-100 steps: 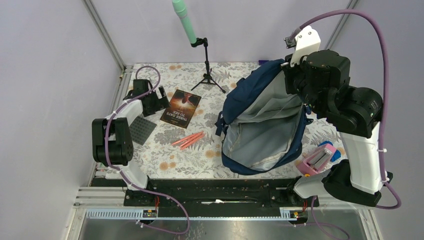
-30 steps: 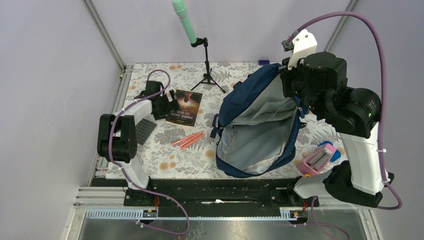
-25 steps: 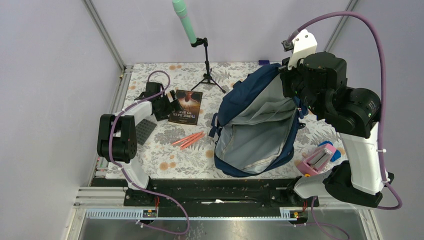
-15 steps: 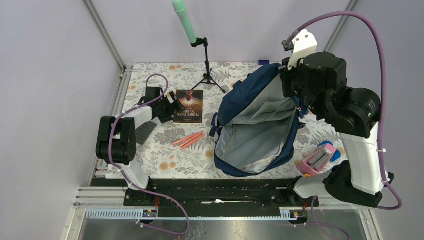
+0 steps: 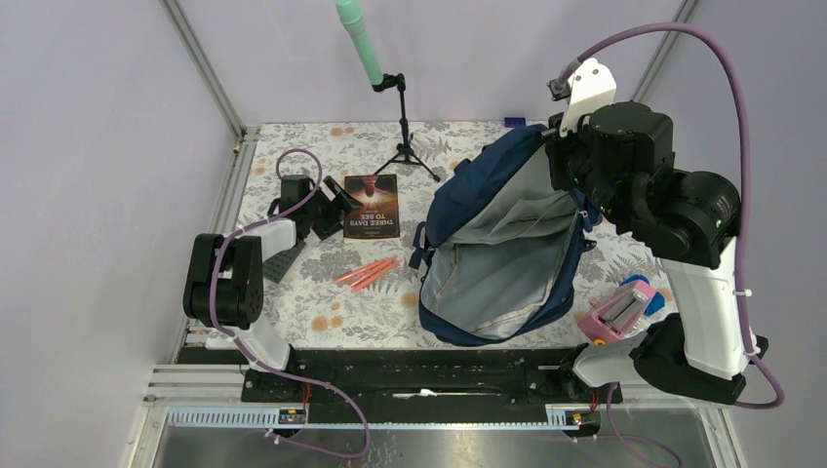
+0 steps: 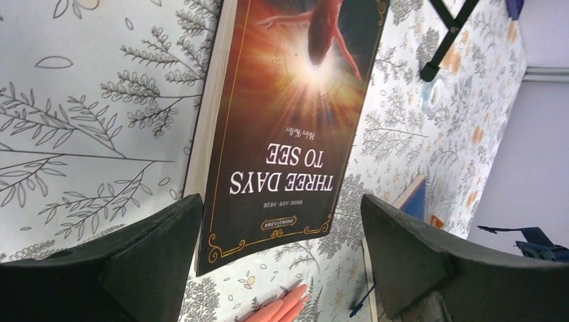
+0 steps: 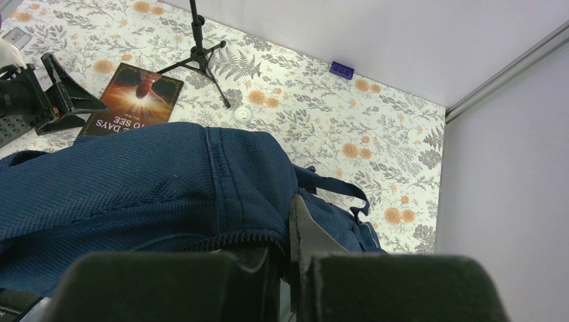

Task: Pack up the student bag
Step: Pick up the book from the center of the board.

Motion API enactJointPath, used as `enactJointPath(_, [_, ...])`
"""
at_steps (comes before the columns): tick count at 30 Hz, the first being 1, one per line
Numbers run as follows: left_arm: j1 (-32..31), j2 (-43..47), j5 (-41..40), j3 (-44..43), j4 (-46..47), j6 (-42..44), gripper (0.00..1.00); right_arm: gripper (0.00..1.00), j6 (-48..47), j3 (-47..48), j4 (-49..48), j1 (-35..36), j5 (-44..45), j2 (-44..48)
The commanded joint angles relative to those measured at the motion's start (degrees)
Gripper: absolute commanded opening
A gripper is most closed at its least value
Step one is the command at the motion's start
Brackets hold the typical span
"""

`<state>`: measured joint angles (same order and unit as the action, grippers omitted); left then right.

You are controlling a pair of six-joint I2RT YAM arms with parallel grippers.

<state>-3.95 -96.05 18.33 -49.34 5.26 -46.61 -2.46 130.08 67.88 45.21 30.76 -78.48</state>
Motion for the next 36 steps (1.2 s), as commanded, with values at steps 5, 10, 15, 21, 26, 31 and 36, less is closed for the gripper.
enactJointPath(5, [-0.01, 1.18, 3.24, 1.83, 11.78, -4.05, 0.83, 0.0, 1.49, 3.24, -9.41, -0.04, 1.13, 0.94])
enactJointPath(10, [-0.09, -0.62, 4.33, 1.72, 12.86, -4.72, 0.82, 0.0, 1.49, 4.65, -8.73, -0.04, 0.92, 0.17])
enactJointPath(15, [-0.25, -1.92, 5.58, 2.91, 17.27, -6.81, 0.78, 0.0, 1.49, 4.73, -8.68, -0.04, 0.87, -0.22])
enactJointPath(21, [-1.39, -3.81, 5.78, 1.81, 17.49, -7.47, 0.77, 0.0, 1.49, 5.25, -8.73, -0.04, 0.83, -0.39])
enactJointPath(26, [-2.82, -4.94, 5.55, 2.21, 20.89, -9.38, 0.77, 0.0, 1.49, 5.21, -8.73, -0.01, 0.81, -0.44])
enactJointPath(31, [-4.3, -5.55, 4.56, 2.5, 24.12, -11.06, 0.75, 0.0, 1.43, 5.12, -8.71, -0.04, 0.88, -0.51])
enactJointPath(36, [-5.23, -6.43, 3.09, 2.56, 26.3, -12.2, 0.74, 0.0, 1.32, 5.03, -8.72, -0.04, 1.05, -0.37])
